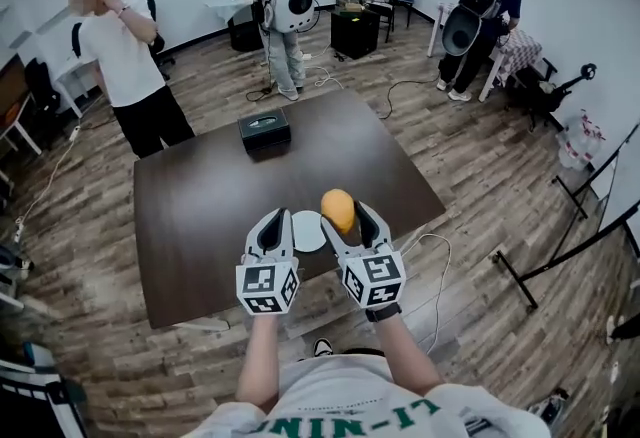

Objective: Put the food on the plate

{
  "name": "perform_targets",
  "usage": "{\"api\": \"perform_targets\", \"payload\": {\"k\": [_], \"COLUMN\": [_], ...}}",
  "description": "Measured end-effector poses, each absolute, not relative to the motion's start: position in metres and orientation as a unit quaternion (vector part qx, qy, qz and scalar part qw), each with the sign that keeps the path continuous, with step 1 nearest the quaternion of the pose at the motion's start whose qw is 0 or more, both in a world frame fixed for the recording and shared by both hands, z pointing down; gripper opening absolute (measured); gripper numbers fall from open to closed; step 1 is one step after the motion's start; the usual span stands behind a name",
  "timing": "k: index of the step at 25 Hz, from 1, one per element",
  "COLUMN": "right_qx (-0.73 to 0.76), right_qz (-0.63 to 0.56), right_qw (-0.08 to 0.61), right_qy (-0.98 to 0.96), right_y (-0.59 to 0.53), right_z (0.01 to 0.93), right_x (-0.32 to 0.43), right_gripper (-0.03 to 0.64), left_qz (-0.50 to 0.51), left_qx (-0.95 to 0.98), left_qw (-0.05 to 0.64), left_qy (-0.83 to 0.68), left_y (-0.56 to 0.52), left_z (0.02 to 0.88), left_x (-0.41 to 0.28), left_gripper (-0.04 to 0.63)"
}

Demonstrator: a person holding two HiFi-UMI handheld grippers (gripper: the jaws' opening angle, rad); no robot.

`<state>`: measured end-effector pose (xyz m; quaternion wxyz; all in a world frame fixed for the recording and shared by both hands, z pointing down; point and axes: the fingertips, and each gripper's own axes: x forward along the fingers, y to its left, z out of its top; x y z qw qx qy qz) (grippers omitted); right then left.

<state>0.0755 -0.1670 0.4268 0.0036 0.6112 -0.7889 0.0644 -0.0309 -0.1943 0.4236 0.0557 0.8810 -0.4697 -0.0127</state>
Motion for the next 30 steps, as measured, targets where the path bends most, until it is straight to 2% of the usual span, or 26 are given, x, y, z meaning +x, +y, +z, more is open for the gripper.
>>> {"api": "perform_targets", "payload": {"k": [9, 20, 30], "right_qx": [0.596, 0.530, 0.494], "right_qz": [0.096, 0.102, 0.122], "right_qw": [0.031, 0.025, 0.056], "right_qy": [-0.796, -0.842, -0.859], "right_y": [-0.215, -0.325, -0.397], "right_z": [0.470, 0.467, 0.489], "right_x": [0.066, 0.057, 0.047], "right_gripper": [0.310, 0.310, 0.310], "left_qz": [0.003, 0.004, 0.020], "left_qx": [0.872, 0.851, 0.827], "left_qw": [0.077, 0.063, 0.078], "left_qy": [-0.483, -0.522, -0.557], "left_y": [-0.249, -0.336, -0.395], "left_z": [0.456, 0.458, 0.478], "left_x": [-0.041, -0.035, -0.051], "left_gripper": [0.011, 0.011, 0.011]}}
